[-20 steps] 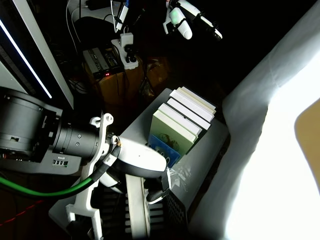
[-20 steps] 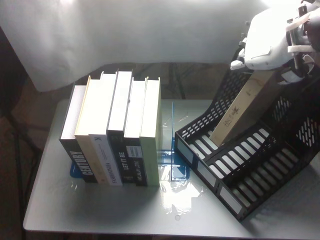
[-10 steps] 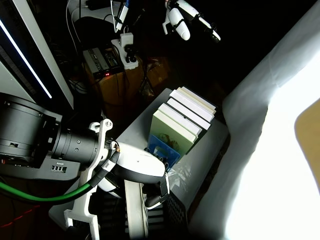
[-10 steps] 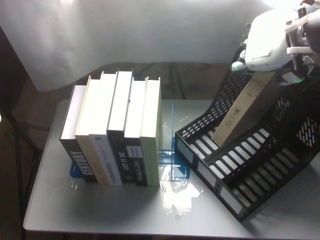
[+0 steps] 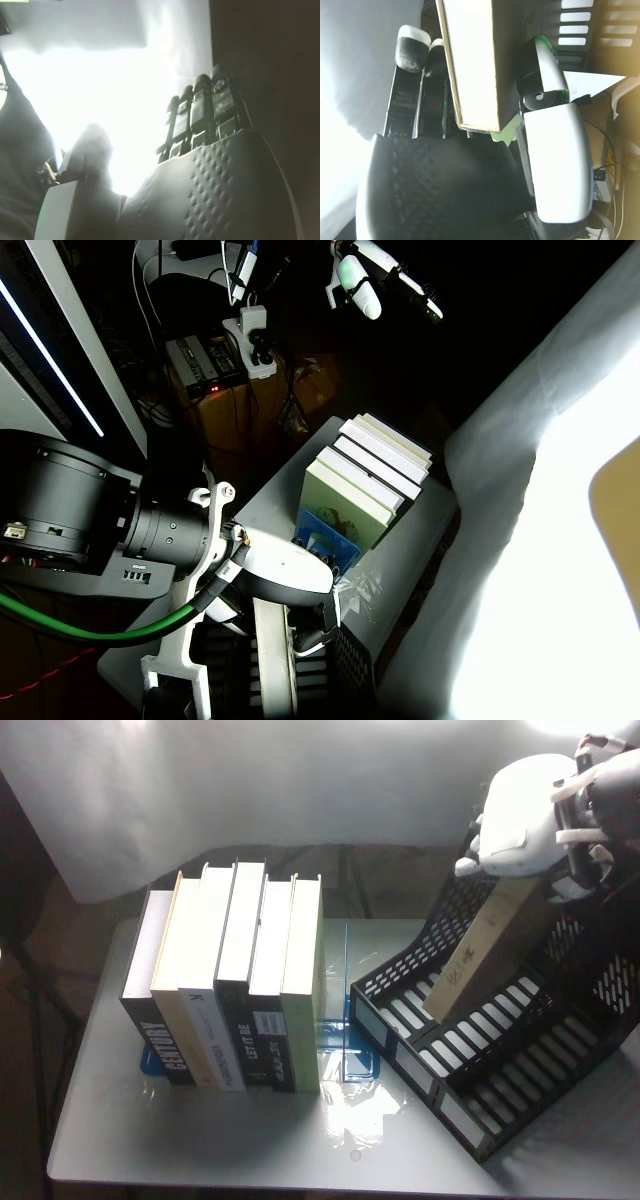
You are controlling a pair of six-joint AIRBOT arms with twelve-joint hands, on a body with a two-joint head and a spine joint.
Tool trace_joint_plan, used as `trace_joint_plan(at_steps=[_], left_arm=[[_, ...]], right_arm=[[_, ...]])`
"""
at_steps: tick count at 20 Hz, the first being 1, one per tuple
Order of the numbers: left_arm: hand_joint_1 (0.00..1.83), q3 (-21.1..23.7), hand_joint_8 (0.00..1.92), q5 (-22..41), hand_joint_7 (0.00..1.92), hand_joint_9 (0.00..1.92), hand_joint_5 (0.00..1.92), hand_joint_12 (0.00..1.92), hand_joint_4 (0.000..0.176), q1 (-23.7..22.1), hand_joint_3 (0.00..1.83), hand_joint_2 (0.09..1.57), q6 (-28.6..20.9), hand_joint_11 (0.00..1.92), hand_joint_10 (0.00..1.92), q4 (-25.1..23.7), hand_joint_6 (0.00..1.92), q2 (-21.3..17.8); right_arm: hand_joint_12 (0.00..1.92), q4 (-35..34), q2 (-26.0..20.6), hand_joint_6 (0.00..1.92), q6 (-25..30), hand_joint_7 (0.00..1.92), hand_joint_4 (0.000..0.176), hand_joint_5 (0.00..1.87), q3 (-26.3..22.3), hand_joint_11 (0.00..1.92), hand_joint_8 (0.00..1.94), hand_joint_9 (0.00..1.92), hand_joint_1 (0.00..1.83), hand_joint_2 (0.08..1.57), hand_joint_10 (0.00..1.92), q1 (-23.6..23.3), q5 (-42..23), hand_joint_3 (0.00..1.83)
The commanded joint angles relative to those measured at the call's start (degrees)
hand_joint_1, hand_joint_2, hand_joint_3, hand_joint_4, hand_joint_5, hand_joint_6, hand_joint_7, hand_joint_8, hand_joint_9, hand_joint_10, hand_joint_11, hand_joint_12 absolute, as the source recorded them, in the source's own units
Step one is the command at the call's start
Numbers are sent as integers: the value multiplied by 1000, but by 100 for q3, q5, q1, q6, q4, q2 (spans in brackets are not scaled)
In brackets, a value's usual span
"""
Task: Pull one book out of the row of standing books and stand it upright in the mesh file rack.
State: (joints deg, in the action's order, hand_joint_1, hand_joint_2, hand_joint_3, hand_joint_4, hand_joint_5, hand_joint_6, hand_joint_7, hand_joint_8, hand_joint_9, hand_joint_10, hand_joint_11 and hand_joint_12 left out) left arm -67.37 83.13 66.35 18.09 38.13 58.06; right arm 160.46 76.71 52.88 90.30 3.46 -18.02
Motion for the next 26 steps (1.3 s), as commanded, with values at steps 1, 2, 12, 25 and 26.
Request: trace_joint_plan(at_steps=[1,2,12,25,26], left_arm=[[339,-39,0,723,0,0,0,0,0,6,0,1466,-24,0,0,80,0,-71],[329,-38,0,723,0,0,0,0,0,6,0,1464,-24,0,0,80,0,-71],[308,-29,0,756,0,0,0,0,0,8,0,1461,-24,0,0,97,0,-70],[330,-23,0,814,0,0,0,0,3,-76,2,1474,-24,0,0,-153,0,-160],[329,-15,0,838,0,0,0,0,16,-86,2,1472,-24,0,0,-186,0,-184]], right_arm=[[1921,115,-72,1921,-38,533,0,226,51,827,1829,511,992,1496,1921,-15,468,1],[1921,116,-65,1921,-38,533,0,226,58,827,1829,511,992,1496,1921,-4,468,0],[1921,152,-65,1921,-33,533,0,226,12,827,1829,511,992,1496,1921,47,471,0],[1700,191,-394,550,17,190,0,1,-495,0,56,0,903,1061,799,-95,529,0],[1688,198,-447,561,16,194,0,10,-548,0,47,0,990,1022,829,-132,532,0]])
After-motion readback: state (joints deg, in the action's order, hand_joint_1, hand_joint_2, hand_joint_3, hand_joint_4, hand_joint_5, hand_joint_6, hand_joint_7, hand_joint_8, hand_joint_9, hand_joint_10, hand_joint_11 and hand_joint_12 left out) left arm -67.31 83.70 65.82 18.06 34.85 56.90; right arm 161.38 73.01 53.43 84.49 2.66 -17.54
